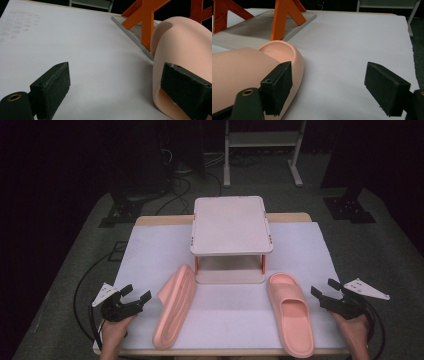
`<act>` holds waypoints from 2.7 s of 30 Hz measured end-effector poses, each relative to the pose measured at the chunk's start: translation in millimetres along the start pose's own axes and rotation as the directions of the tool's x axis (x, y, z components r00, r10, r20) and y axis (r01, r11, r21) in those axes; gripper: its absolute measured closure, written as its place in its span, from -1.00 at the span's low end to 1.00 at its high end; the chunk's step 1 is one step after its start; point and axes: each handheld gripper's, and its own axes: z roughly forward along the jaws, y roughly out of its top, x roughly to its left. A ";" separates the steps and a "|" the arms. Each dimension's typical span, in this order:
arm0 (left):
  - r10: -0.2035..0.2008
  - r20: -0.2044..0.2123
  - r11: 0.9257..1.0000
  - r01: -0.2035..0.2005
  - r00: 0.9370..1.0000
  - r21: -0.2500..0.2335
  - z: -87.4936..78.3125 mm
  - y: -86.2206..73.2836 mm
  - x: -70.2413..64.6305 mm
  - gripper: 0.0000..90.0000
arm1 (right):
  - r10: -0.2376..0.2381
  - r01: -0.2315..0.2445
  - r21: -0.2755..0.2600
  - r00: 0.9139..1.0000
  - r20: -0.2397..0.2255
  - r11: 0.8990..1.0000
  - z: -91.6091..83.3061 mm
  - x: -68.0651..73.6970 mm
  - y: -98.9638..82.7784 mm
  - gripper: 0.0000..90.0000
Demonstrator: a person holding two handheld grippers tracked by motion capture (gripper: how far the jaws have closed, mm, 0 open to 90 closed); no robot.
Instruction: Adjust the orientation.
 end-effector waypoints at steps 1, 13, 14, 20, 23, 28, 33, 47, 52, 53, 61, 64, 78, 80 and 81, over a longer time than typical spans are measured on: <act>0.000 0.001 1.000 0.000 1.000 0.001 0.3 -0.2 -0.2 -0.80 | 0.000 0.000 0.000 1.000 0.000 1.000 0.0 0.0 0.0 -0.52; 0.005 0.010 1.000 -0.005 1.000 0.011 0.5 -1.6 -1.7 -0.81 | -0.003 0.003 0.002 1.000 -0.001 1.000 -0.4 -0.3 -0.9 -0.52; 0.007 0.011 1.000 -0.007 1.000 0.011 0.1 -1.6 -1.9 -0.81 | -0.004 0.004 0.002 1.000 -0.001 1.000 -0.5 -0.2 -0.9 -0.52; 0.011 0.012 1.000 -0.012 1.000 0.012 -0.6 -2.4 -3.8 -0.81 | -0.005 0.005 0.003 1.000 -0.002 1.000 -0.5 0.5 -0.7 -0.52; 0.012 0.011 1.000 -0.013 1.000 0.012 -0.8 -2.2 -5.1 -0.81 | -0.004 0.004 0.005 1.000 -0.004 1.000 -0.2 0.5 -1.1 -0.52; 0.024 0.013 0.999 -0.025 1.000 0.021 -0.5 -3.0 -7.2 -0.81 | -0.005 0.005 0.003 1.000 -0.006 1.000 -1.0 1.3 -0.9 -0.52; 0.038 0.019 0.999 -0.038 0.999 0.026 -0.5 -2.9 -10.3 -0.81 | -0.004 0.004 -0.002 1.000 -0.007 1.000 -2.0 1.7 -0.7 -0.52; 0.086 0.055 0.995 -0.089 0.995 0.050 1.0 -2.9 -17.0 -0.81 | -0.010 0.009 -0.010 1.000 -0.009 1.000 -2.0 2.2 -0.1 -0.53; 0.102 0.068 0.992 -0.106 0.992 0.063 2.3 -3.4 -19.3 -0.81 | -0.004 0.004 -0.013 1.000 -0.011 1.000 -2.6 2.0 -0.1 -0.53; 0.104 0.069 0.992 -0.108 0.992 0.065 2.2 -3.4 -19.3 -0.81 | -0.004 0.004 -0.012 1.000 -0.011 1.000 -2.6 2.0 -0.1 -0.53; 0.105 0.078 0.991 -0.112 0.991 0.079 4.2 -4.4 -20.7 -0.81 | -0.008 0.008 -0.014 1.000 -0.013 1.000 -1.9 2.3 0.0 -0.53; 0.111 0.083 0.989 -0.118 0.990 0.085 5.7 -4.3 -22.1 -0.81 | -0.009 0.009 -0.013 1.000 -0.014 1.000 -1.6 2.6 0.1 -0.53; 0.113 0.111 0.989 -0.123 0.987 0.086 13.0 -2.1 -31.0 -0.81 | -0.015 0.015 -0.009 1.000 -0.016 1.000 -0.4 3.8 0.6 -0.53; 0.117 0.117 0.988 -0.127 0.986 0.086 15.0 -1.4 -33.8 -0.81 | -0.015 0.014 -0.008 1.000 -0.015 1.000 -0.4 3.7 0.6 -0.53; 0.117 0.117 0.988 -0.127 0.986 0.086 15.0 -1.4 -33.8 -0.81 | -0.013 0.013 -0.007 1.000 -0.015 1.000 -0.3 3.7 0.5 -0.53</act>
